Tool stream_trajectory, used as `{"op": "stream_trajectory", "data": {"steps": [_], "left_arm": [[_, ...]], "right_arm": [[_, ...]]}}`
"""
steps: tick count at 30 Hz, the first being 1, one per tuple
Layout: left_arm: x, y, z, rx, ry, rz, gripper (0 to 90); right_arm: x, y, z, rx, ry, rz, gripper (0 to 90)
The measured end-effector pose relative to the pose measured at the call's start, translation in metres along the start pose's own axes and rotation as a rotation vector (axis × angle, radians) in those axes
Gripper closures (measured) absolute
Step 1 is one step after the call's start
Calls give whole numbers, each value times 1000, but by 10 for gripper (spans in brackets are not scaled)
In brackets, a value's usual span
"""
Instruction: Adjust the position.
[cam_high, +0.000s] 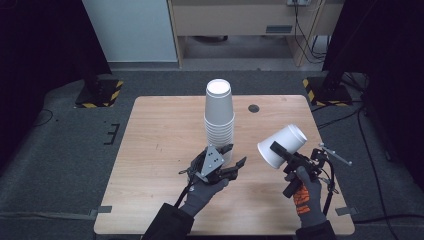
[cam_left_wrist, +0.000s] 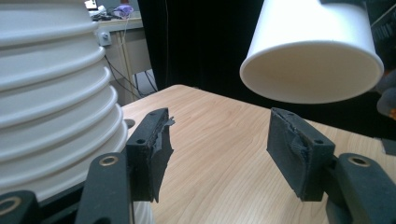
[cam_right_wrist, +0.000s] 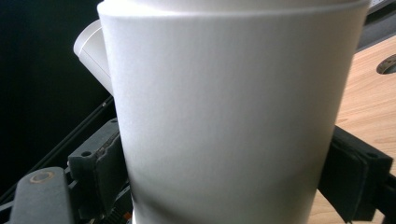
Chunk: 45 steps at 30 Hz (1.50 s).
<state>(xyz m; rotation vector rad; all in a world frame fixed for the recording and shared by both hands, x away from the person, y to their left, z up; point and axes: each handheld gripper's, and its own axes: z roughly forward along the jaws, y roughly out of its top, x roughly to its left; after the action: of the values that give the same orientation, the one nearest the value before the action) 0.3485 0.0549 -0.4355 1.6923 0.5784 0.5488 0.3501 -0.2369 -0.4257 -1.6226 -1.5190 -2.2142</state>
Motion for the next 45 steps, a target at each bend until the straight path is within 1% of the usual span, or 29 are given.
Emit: {"op": "stream_trajectory", "data": {"steps": [3, 8, 11, 15, 17, 18, 19, 22, 25, 27, 35, 39, 41, 42, 43, 45], "left_arm": [[-1, 0, 5, -7, -4, -8, 391], [-2, -1, 13, 2, -11, 0, 392], [-4, 0, 17, -8, -20, -8, 392], [-6, 1, 26, -17, -39, -9, 395], [-8, 1, 29, -20, -47, -1, 398], [-9, 1, 31, -24, -50, 1, 400], [-10, 1, 33, -25, -54, 1, 402], [-12, -1, 39, -27, -63, -1, 404], [-14, -2, 43, -25, -64, -1, 407], [-14, -3, 45, -30, -66, -9, 411], [-14, -2, 52, -52, -63, -19, 423], [-15, -2, 58, -56, -67, -27, 450], [-15, -2, 60, -61, -64, -23, 464], [-15, -3, 60, -64, -63, -23, 474], [-15, -3, 61, -65, -62, -20, 484], [-15, -4, 61, -71, -55, -12, 515]], "right_arm": [[-1, 0, 0, 2, 3, -1, 143], [-2, -1, 1, 6, 2, 5, 144], [-1, -2, 1, 11, 2, 6, 144], [0, -3, 2, 15, 6, 4, 144], [-1, -4, 3, 18, 4, 1, 144], [-1, -5, 3, 23, 4, 6, 144], [-2, -5, 4, 27, 4, -2, 143], [-3, -8, 6, 37, 1, 1, 143], [-5, -10, 9, 48, 0, 12, 144], [-5, -12, 10, 56, 4, 18, 143], [-2, -16, 13, 75, 8, 13, 143], [-2, -17, 14, 80, 9, 18, 143], [-4, -18, 15, 82, 10, 19, 142], [-4, -18, 15, 86, 10, 31, 142], [-4, -19, 15, 89, 6, 29, 142], [-5, -20, 17, 98, 11, 43, 142]]}}
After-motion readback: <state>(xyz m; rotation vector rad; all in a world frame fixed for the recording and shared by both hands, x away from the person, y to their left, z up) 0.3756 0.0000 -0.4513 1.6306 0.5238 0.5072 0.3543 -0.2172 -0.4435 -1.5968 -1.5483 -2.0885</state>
